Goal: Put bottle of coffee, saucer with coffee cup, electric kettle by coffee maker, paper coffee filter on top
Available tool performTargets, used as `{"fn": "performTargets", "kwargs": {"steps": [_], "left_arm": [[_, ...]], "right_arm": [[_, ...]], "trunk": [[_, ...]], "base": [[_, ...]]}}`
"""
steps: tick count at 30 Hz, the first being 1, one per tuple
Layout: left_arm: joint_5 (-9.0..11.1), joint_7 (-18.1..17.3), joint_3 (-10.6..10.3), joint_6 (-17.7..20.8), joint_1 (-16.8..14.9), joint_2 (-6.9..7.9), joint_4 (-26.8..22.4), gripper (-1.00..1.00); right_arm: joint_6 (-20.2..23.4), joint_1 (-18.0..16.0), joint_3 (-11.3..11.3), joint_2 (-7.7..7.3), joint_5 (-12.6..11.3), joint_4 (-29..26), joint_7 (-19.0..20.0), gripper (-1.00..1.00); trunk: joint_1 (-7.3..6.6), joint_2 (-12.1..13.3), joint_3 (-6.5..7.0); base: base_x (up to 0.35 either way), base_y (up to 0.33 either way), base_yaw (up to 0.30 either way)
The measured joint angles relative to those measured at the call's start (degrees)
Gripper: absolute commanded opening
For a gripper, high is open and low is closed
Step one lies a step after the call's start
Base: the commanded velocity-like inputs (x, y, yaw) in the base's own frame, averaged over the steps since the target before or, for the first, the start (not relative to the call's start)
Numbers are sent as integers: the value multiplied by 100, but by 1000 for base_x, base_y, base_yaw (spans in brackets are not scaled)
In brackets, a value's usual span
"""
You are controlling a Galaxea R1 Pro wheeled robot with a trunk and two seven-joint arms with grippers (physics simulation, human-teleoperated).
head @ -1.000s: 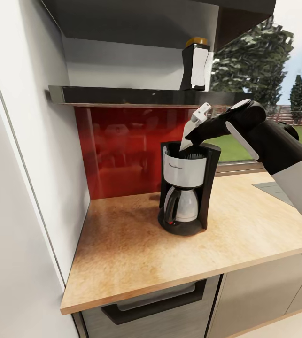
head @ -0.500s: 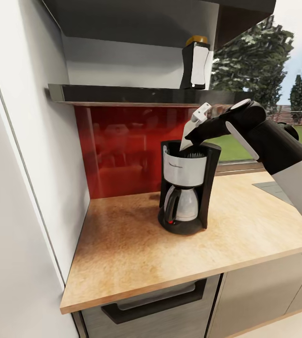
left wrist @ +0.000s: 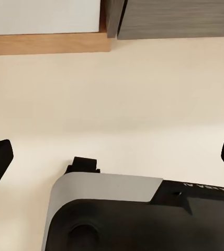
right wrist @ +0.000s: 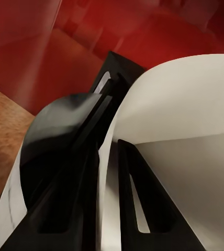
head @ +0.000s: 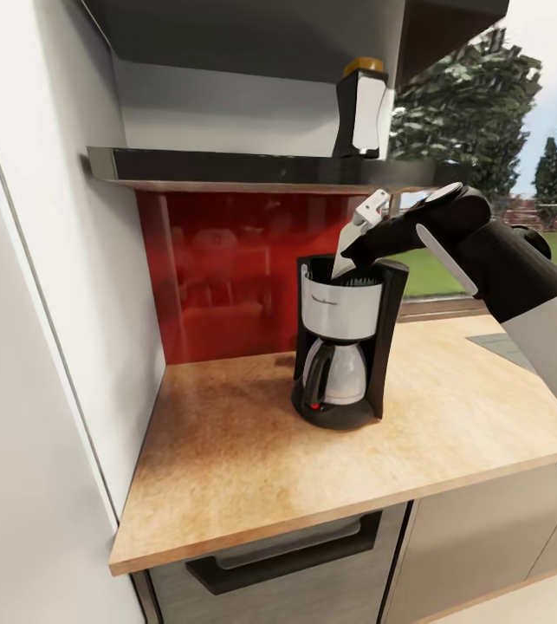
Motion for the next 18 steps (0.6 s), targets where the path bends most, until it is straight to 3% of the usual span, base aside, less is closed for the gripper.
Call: {"fn": "performTargets", "kwargs": {"steps": [4,9,18], "left_arm": [[75,9,16,-97,17,-97,-96,100],[71,8,16,-108,18,-251,-144,100],[71,8,17,-108,18,-251,-144,100]], "right_arm": [[91,27,-53,95,40,10,-72,-100],[142,27,-53,96,43,10,-73,-100],[142,27,-53,96,43,10,-73,-100]], "trunk": [[22,-40,-18],[22,-40,-18],[22,-40,-18]], "base": [[0,0,0],[0,0,0],[0,0,0]]}}
